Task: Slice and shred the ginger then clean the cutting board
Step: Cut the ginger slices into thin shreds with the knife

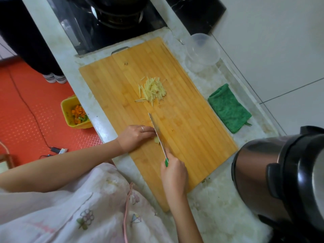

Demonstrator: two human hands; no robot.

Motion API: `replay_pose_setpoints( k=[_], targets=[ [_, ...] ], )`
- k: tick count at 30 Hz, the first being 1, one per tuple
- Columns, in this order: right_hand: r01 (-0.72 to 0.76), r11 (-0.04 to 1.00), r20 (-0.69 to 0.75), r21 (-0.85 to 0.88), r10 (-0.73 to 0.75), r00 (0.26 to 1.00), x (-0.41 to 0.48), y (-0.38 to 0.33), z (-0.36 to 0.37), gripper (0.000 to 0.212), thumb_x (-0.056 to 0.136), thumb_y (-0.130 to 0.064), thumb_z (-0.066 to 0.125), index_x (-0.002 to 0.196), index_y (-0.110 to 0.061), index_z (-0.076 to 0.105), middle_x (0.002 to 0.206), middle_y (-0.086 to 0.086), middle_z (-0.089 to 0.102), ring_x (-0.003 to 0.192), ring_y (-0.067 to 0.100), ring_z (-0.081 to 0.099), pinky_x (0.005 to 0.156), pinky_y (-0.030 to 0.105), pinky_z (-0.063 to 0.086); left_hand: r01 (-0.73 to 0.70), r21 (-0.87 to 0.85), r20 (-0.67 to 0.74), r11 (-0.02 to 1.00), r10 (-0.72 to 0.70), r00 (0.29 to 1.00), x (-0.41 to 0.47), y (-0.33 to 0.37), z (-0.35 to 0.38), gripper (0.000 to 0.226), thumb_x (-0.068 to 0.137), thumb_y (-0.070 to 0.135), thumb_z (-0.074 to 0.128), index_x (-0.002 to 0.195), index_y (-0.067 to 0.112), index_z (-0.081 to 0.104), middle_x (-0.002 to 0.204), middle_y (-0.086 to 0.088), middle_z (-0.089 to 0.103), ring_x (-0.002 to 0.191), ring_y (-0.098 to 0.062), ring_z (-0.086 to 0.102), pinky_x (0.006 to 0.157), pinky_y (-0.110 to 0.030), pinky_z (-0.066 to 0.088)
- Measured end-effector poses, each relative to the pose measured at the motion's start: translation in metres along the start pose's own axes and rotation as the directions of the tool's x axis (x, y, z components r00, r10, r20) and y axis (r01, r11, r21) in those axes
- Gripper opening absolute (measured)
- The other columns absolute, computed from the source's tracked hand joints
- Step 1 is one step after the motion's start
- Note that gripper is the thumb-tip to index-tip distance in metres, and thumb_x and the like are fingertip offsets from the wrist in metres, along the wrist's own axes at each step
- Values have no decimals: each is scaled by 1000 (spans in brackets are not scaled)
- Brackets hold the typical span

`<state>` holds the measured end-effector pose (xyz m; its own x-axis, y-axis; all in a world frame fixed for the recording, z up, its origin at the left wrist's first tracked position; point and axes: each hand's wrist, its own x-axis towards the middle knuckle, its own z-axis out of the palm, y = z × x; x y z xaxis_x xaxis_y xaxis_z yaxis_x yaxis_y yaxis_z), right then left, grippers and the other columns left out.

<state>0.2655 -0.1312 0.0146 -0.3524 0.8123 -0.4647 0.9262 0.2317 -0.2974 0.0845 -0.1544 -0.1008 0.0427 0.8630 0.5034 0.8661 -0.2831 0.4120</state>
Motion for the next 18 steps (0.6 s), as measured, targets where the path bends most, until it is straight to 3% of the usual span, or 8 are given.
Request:
replay_pose_setpoints(
  k=[3, 10, 14, 18],
  targets=[
    [12, 1000, 8, -3, -12, 1000, -7, 3, -2, 48, 97, -21, 48, 143, -33, 39, 107, 4, 69, 97, 20, 64, 64, 25, 36, 4, 22, -14, 1000, -4, 1000, 0, -1, 0, 49, 104, 24, 29, 92, 9, 74, 100, -7, 72, 78, -22, 70, 66, -25, 49],
    [6, 1000, 6, -17, -6, 1000, 3, -6, 1, 48, 97, -20, 46, 143, -32, 39, 109, 7, 67, 100, 24, 62, 63, 26, 32, 3, 15, -8, 1000, -3, 1000, 1, 0, 0, 47, 103, 23, 31, 91, 8, 74, 100, -7, 73, 75, -23, 71, 60, -23, 51],
    [32, 999, 9, -34, -32, 999, 5, -6, -3, 49, 98, -20, 46, 144, -31, 38, 109, 7, 68, 99, 23, 63, 64, 26, 33, 1, -1, 4, 1000, -1, 1000, 1, 2, -1, 33, 102, 23, 37, 99, 14, 68, 102, -6, 72, 77, -22, 70, 61, -24, 51],
    [51, 996, 17, -80, -49, 999, -5, 0, -7, 49, 98, -24, 47, 145, -32, 34, 107, 4, 69, 96, 20, 64, 62, 24, 34, 3, -2, -14, 1000, -3, 1000, 1, 0, -1, 41, 104, 26, 32, 96, 12, 70, 100, -6, 73, 77, -23, 70, 59, -24, 50]
  ],
)
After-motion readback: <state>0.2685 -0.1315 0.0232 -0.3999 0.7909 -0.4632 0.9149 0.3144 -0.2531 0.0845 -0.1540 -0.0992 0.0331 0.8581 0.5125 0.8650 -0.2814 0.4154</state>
